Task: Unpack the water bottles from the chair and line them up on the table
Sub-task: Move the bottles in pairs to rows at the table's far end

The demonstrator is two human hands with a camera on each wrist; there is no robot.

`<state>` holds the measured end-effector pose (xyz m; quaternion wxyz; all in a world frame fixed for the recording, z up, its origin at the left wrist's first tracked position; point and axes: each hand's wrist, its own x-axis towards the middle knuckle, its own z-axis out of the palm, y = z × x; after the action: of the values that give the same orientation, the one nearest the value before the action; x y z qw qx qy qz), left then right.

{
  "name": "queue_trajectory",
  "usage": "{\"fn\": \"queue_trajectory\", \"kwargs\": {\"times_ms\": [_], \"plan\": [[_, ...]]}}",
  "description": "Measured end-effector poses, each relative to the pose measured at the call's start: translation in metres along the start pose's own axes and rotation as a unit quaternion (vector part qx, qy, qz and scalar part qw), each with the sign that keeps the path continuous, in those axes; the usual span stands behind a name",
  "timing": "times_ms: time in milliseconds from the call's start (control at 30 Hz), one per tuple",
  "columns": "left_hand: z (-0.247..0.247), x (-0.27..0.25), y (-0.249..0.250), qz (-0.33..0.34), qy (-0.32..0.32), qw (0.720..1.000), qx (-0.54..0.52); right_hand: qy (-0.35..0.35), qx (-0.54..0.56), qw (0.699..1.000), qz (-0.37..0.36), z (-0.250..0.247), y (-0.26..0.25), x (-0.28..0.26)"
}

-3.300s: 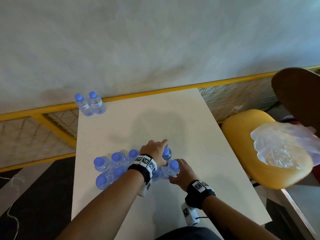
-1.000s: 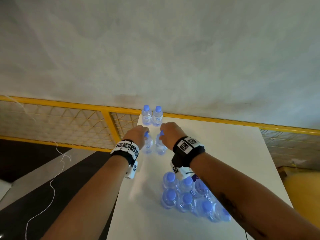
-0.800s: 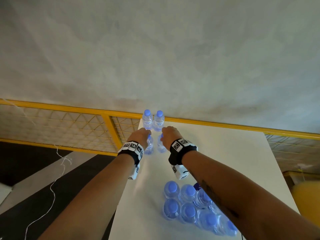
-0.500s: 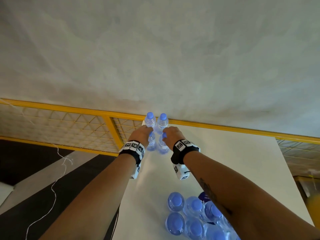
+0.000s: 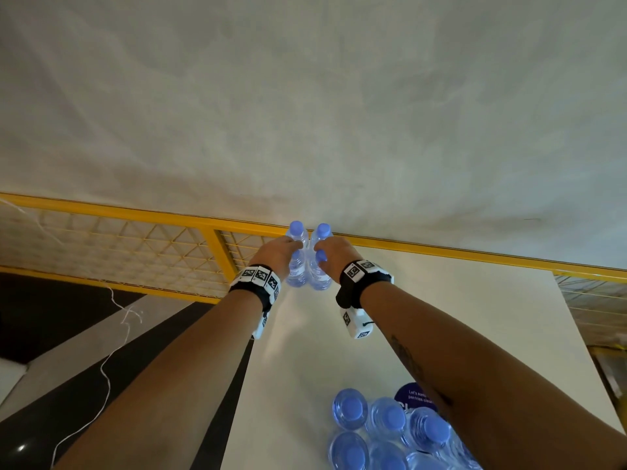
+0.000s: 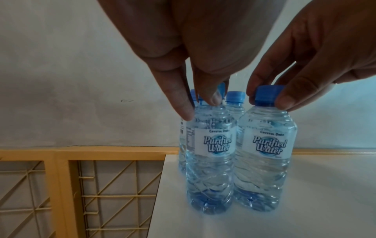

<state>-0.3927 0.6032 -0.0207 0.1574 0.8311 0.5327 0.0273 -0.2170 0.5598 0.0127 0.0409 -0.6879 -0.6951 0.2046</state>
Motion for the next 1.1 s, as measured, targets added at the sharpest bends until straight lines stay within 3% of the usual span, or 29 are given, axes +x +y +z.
{"fn": "queue_trajectory", "kwargs": {"times_ms": [267, 500, 633, 700, 767, 867, 933, 1000, 1100], "plan": [[-0.001, 0.007, -0.004, 0.024, -0.038, 0.998, 0.04, -0.02, -0.015, 0.999, -0.02, -0.006, 0.002, 0.0], [-0.003, -0.007, -0.005, 0.018, -0.031, 0.999, 0.011, 0.011, 0.082, 0.997, 0.0, 0.003, 0.006, -0.011], [-0.01, -0.048, 0.012, -0.04, 0.054, 0.995, -0.077, 0.055, 0.139, 0.989, 0.017, 0.0, 0.009, -0.045], [-0.006, -0.083, 0.026, -0.019, 0.1, 0.992, -0.075, 0.062, 0.153, 0.986, -0.006, -0.008, 0.008, -0.083], [0.002, -0.122, 0.042, 0.016, 0.113, 0.983, -0.144, 0.043, 0.161, 0.986, -0.026, -0.014, 0.01, -0.129], [0.022, -0.177, 0.067, 0.099, 0.035, 0.965, -0.239, -0.023, 0.14, 0.989, -0.032, -0.011, 0.014, -0.196], [0.036, -0.203, 0.083, 0.138, -0.039, 0.958, -0.249, -0.081, 0.111, 0.99, -0.022, -0.006, 0.011, -0.239], [0.046, -0.221, 0.1, 0.128, -0.098, 0.96, -0.229, -0.135, 0.073, 0.988, -0.009, 0.002, 0.005, -0.275], [0.054, -0.236, 0.117, 0.13, -0.133, 0.959, -0.212, -0.166, 0.017, 0.986, -0.011, 0.025, -0.006, -0.312]]}}
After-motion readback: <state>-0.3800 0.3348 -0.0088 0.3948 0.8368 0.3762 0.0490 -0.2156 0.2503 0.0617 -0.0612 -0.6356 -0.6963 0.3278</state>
